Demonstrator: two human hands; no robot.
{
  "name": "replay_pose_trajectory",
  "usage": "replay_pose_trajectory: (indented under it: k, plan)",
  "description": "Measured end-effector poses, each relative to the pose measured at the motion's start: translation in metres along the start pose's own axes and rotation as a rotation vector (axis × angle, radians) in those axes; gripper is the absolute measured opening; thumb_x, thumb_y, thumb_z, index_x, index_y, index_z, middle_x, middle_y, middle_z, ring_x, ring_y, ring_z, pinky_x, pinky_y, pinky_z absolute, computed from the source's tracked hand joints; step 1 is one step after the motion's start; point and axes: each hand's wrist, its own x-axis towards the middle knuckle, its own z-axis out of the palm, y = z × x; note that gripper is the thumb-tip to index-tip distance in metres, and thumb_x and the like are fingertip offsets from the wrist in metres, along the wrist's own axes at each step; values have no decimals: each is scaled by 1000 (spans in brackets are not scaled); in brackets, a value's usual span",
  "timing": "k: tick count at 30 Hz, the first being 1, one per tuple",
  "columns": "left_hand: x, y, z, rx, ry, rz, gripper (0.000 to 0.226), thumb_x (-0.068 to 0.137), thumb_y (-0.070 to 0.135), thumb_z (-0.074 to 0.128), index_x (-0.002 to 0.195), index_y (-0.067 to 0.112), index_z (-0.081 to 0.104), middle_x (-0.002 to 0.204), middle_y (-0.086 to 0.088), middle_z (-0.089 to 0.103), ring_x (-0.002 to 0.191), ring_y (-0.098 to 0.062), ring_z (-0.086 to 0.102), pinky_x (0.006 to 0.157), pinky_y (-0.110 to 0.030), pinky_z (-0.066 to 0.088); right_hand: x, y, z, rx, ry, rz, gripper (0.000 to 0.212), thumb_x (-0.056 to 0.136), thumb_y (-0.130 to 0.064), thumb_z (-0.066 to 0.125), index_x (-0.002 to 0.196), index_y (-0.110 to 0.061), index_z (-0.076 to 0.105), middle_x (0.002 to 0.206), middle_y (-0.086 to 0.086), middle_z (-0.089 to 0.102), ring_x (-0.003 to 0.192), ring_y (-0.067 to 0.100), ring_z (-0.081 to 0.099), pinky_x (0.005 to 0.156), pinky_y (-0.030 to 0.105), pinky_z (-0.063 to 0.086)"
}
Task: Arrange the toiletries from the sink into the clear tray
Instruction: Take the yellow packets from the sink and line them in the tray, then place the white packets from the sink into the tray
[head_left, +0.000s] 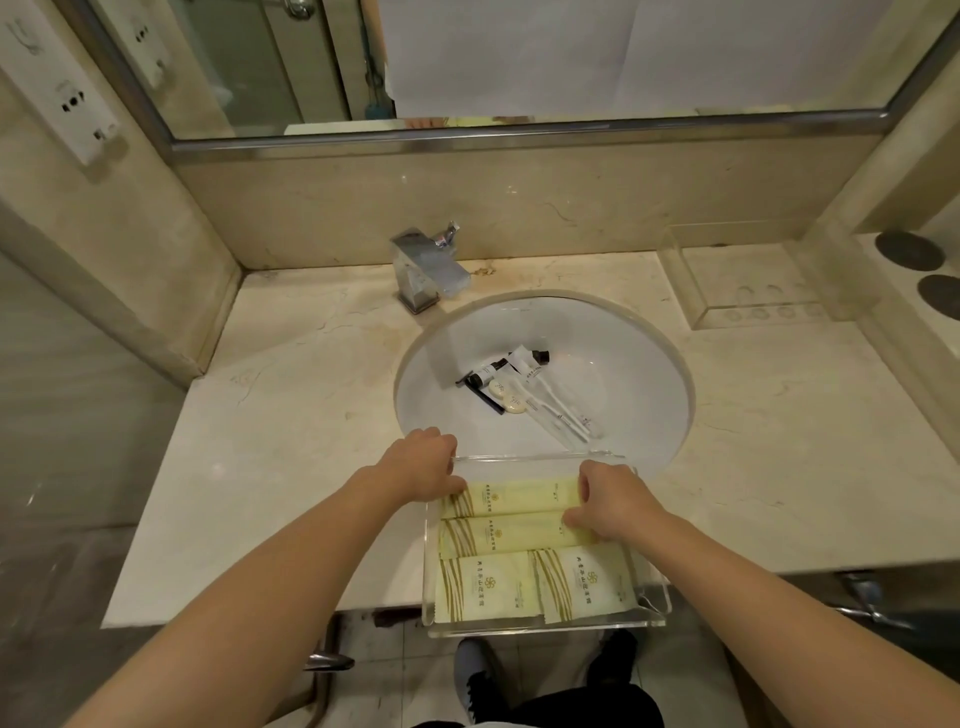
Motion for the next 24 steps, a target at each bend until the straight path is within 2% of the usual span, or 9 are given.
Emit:
replay_pose_trajectory:
  k: [7, 10, 13, 15, 18, 19, 21, 22, 24]
  plan:
    - [10, 7, -11, -125, 66, 23, 45, 78, 52, 66, 104, 18, 51, 101, 1, 48, 92, -20, 50, 77, -32, 45, 11, 7, -11, 53, 163, -112, 24, 85, -26, 58, 66, -20, 45, 68, -1, 55, 64, 19, 53, 57, 30, 42]
    - [20, 19, -17, -207, 115, 14, 45, 82, 53, 62, 108, 17, 53, 101, 2, 48, 91, -18, 50, 83, -35, 48, 18, 12, -20, 136, 285, -157, 19, 87, -23, 57, 70, -19, 48, 63, -3, 55, 61, 20, 54, 58, 35, 46]
    - [35, 34, -20, -338, 113, -59, 42, 88, 46, 59, 113, 13, 53, 105, -4, 56, 89, -18, 51, 84, -34, 47, 29, 20, -30, 199, 345, -158, 10, 87, -21, 56, 78, -18, 53, 64, -5, 57, 64, 21, 58, 60, 39, 49]
    - [46, 46, -23, -467, 70, -134, 44, 93, 41, 55, 124, 10, 49, 109, -6, 58, 94, -20, 54, 85, -33, 45, 40, 27, -36, 276, 328, -131, 7, 87, -20, 55, 81, -17, 56, 70, -4, 62, 68, 20, 60, 64, 39, 50]
    - [63, 64, -29, -657, -47, -245, 49, 96, 38, 51, 134, 9, 42, 127, -10, 53, 114, -25, 54, 91, -31, 40, 59, 36, -44, 350, 225, -124, 8, 88, -16, 54, 83, -16, 60, 82, -1, 67, 77, 20, 62, 72, 37, 52]
    - [70, 69, -28, -707, -84, -262, 42, 96, 36, 50, 128, 10, 46, 122, -11, 53, 108, -25, 55, 88, -31, 41, 65, 39, -46, 358, 188, -124, 7, 89, -15, 55, 85, -16, 61, 87, 0, 67, 81, 20, 61, 75, 35, 51]
    - [85, 78, -25, -792, -138, -295, 21, 97, 32, 49, 104, 12, 50, 106, -9, 49, 89, -22, 51, 80, -32, 43, 80, 43, -47, 355, 121, -114, 6, 89, -16, 55, 91, -17, 61, 98, 3, 66, 88, 18, 59, 78, 31, 49]
    - [92, 83, -23, -835, -148, -318, 20, 98, 31, 48, 101, 12, 49, 105, -8, 49, 88, -22, 50, 79, -32, 44, 89, 45, -45, 346, 88, -102, 9, 89, -17, 56, 96, -16, 62, 104, 3, 64, 92, 17, 58, 78, 28, 47]
    - [107, 92, -18, -929, -170, -366, 33, 97, 33, 49, 119, 8, 50, 113, -9, 52, 97, -22, 53, 81, -32, 47, 106, 48, -43, 324, 10, -63, 22, 89, -22, 57, 109, -16, 62, 114, 4, 59, 98, 19, 58, 79, 26, 43]
